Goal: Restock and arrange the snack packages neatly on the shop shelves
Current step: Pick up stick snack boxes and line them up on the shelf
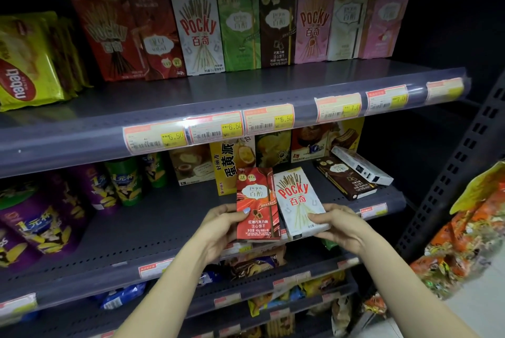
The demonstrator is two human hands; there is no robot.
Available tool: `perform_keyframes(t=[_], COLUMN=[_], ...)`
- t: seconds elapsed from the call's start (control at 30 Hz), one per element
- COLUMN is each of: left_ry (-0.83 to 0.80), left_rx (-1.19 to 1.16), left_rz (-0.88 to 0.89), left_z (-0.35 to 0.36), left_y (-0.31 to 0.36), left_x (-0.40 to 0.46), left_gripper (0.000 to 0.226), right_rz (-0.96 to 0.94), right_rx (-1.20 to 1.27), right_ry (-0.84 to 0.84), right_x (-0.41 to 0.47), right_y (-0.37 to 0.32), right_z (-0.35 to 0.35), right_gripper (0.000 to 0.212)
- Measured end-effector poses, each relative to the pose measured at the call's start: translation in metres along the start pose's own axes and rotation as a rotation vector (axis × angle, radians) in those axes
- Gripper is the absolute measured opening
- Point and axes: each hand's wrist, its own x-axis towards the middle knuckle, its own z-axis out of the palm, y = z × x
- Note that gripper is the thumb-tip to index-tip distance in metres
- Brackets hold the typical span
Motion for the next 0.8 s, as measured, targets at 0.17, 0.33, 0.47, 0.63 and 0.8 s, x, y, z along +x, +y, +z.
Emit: perform_keyframes(t=[0.17, 0.33, 0.47, 0.63, 0.8], left_ry=[-0.015, -0.029, -0.061, -0.107, -0.173], left_rx=[0.027, 0.043, 0.056, 0.111, 0.132], left_rz=[0.045, 0.081, 0.131, 0.194, 0.241], left_z=[-0.014, -0.027, -0.034, -0.042, -0.048], left_y=[0.003, 0.008, 0.019, 0.032, 0.046], left_x=[-0.02, -0.045, -0.066, -0.092, -0.121], left_gripper=[0.028, 0.035, 0.048, 0.056, 0.058], right_rz=[-0.008, -0.067, -0.117, -0.167, -0.237], right_rx=[-0.015, -0.062, -0.125, -0.228, -0.409], right_ry=[-0.159, -0.336, -0.425, -0.505, -0.565], right_x=[-0.012, -0.027, -0.037, -0.055, -0.077], right_y=[0.0, -0.001, -0.006, -0.015, -0.028], right_z=[0.005, 0.016, 0.024, 0.031, 0.034], right_gripper=[0.046, 0.055, 0.06, 0.068, 0.067])
